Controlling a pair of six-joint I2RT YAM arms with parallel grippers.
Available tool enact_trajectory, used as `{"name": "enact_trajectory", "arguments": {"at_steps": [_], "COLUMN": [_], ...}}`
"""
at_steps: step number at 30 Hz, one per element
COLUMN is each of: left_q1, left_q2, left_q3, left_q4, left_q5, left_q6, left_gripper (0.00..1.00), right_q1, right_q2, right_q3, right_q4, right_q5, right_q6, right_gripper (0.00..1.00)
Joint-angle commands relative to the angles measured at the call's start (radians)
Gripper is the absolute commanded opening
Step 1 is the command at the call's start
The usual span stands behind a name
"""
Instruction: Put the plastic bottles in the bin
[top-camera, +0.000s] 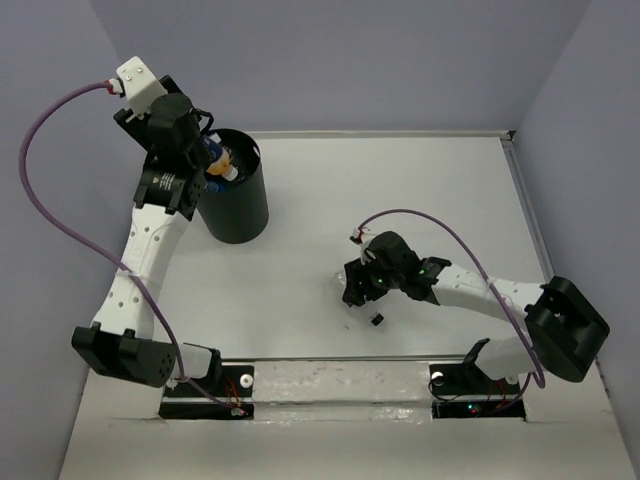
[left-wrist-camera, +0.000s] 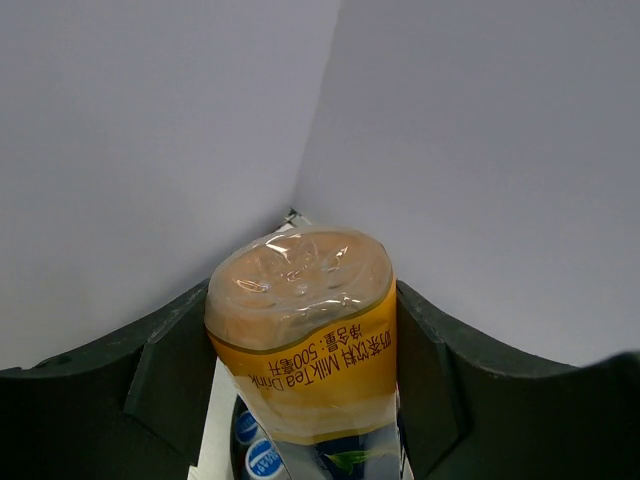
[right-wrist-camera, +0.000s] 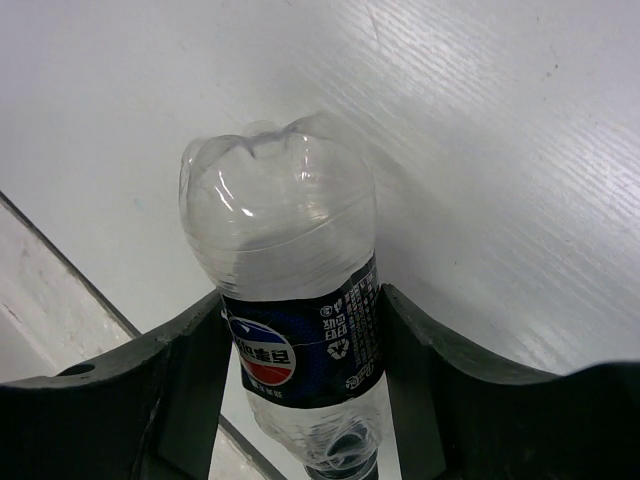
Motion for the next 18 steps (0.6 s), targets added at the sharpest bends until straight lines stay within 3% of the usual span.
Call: {"name": "enact_trajectory", "arguments": {"at_steps": [1, 4, 12, 18], "left_q1": [-0.005, -0.014, -0.114, -0.143], "left_q2": [0.037, 0.044, -0.022, 0.023], "left_q3": [-0.027, -0.102, -0.538, -0.645], "left_q4": [0.3, 0.425, 0.905, 0.954], "left_q5": [-0.176, -0.187, -0.149, -0.166], "left_q6": [0.205, 0.295, 0.44, 0.395], "left_gripper": [0.29, 0.29, 0.31, 0.41], "right_q1": [0.006, 0.006, 0.006, 0.006], "right_q2": [-0.062, -0.079, -0.165, -0.128], "right_q3": [-0.014, -0.017, 0.0, 0.205], "right_q4": [0.099, 0.112, 0.153, 0.158], "right_q5": [-0.003, -0.008, -0.015, -0.005], "right_q6": [0.025, 0.042, 0.071, 0.056], "right_gripper": [0.43, 0.43, 0.39, 0.39]}}
